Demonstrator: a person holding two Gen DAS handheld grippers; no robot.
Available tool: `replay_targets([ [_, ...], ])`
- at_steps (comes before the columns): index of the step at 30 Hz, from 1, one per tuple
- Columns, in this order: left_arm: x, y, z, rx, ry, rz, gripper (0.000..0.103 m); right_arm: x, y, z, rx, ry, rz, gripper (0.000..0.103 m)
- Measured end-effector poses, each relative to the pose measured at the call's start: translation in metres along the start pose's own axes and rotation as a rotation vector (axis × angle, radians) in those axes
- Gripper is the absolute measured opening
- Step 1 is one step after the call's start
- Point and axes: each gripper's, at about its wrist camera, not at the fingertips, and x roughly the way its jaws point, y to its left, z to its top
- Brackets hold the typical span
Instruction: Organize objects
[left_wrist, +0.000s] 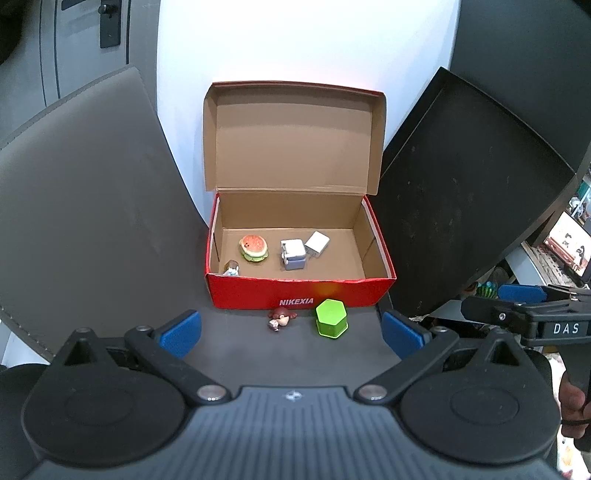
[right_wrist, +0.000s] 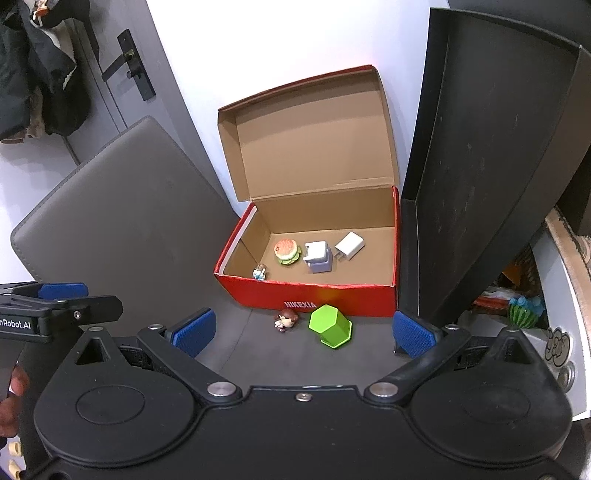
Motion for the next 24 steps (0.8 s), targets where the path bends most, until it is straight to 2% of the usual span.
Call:
replay_targets([
  [24,0.051,0.007,0.006,-0.048,0.087,0.025,0.103,0.04,-0.008,-0.002,0.017,0.071,0.004,0.103],
])
